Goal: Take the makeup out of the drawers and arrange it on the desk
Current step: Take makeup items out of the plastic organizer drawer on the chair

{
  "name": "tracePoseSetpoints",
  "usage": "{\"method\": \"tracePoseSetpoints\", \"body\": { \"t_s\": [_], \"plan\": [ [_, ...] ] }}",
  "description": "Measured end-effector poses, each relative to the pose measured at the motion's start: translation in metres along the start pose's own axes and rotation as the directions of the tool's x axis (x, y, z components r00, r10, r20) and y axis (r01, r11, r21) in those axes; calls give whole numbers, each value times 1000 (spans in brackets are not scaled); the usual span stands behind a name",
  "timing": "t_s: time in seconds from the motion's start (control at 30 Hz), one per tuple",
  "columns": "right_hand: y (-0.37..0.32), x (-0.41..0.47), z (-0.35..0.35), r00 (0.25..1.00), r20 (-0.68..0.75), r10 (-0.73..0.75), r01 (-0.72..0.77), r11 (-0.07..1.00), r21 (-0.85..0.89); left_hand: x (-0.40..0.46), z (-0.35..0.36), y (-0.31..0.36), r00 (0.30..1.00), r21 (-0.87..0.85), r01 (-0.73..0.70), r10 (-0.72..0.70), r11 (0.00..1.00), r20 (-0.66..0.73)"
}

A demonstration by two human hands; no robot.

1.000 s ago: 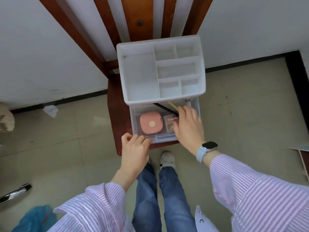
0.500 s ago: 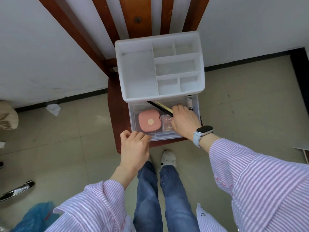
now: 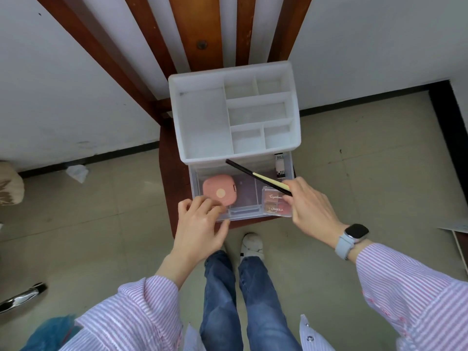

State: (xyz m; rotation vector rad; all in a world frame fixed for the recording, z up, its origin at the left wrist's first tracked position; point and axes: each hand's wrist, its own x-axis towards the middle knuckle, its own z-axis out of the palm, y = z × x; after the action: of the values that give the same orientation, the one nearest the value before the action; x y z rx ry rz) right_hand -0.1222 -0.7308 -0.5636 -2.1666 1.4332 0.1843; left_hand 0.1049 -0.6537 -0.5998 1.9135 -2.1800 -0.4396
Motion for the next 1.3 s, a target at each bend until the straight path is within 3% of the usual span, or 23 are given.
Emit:
{"method": "tracePoseSetpoints", "body": {
  "t_s": [0.07, 0.2, 0.33, 0.53, 0.63, 0.73, 0.8, 0.87, 0.97, 1.1, 1.2, 1.27, 1.3],
  "plan": [
    [8, -6, -1, 999, -42, 28, -26, 998, 57, 11, -3, 3, 1000, -33, -13, 13, 999, -10],
    [18, -12, 2, 966, -154, 209, -154, 938, 310, 39, 7, 12, 991, 128, 65, -79, 990, 110],
    [17, -13, 9, 898, -107, 426, -292, 761, 579, 54, 16, 12, 922, 279, 176, -257, 944, 288],
    [19, -12, 12, 846, -24, 532, -311, 530, 789, 61, 16, 6, 883, 217, 184, -258, 959, 392],
    [21, -6, 15, 799, 89, 595, -349, 337, 875, 56, 24, -4, 863, 163, 231, -279, 959, 421],
    [18, 5, 23, 733, 251, 632, -300, -31, 953, 55, 29, -9, 841, 198, 242, -307, 950, 446],
    [17, 13, 32, 689, 323, 649, -248, -208, 946, 60, 34, -14, 851, 167, 268, -314, 949, 420],
    [15, 16, 45, 650, 408, 641, -225, -351, 909, 65, 40, -17, 848, 37, 345, -328, 938, 417],
    [12, 10, 61, 625, 513, 588, -194, -520, 832, 66, 38, -4, 814, -265, 532, -401, 804, 420],
    [8, 11, 65, 650, 526, 548, -211, -536, 818, 57, 33, 11, 814, -180, 576, -538, 797, 220],
    [8, 13, 65, 658, 520, 544, -228, -515, 826, 46, 30, 11, 839, -145, 541, -543, 829, 26],
    [10, 10, 66, 667, 515, 538, -241, -499, 833, 38, 29, 7, 799, -174, 582, -598, 794, -60],
    [10, 9, 66, 674, 511, 534, -243, -493, 835, 34, 27, 5, 742, -221, 641, -667, 735, -66]
  ]
}}
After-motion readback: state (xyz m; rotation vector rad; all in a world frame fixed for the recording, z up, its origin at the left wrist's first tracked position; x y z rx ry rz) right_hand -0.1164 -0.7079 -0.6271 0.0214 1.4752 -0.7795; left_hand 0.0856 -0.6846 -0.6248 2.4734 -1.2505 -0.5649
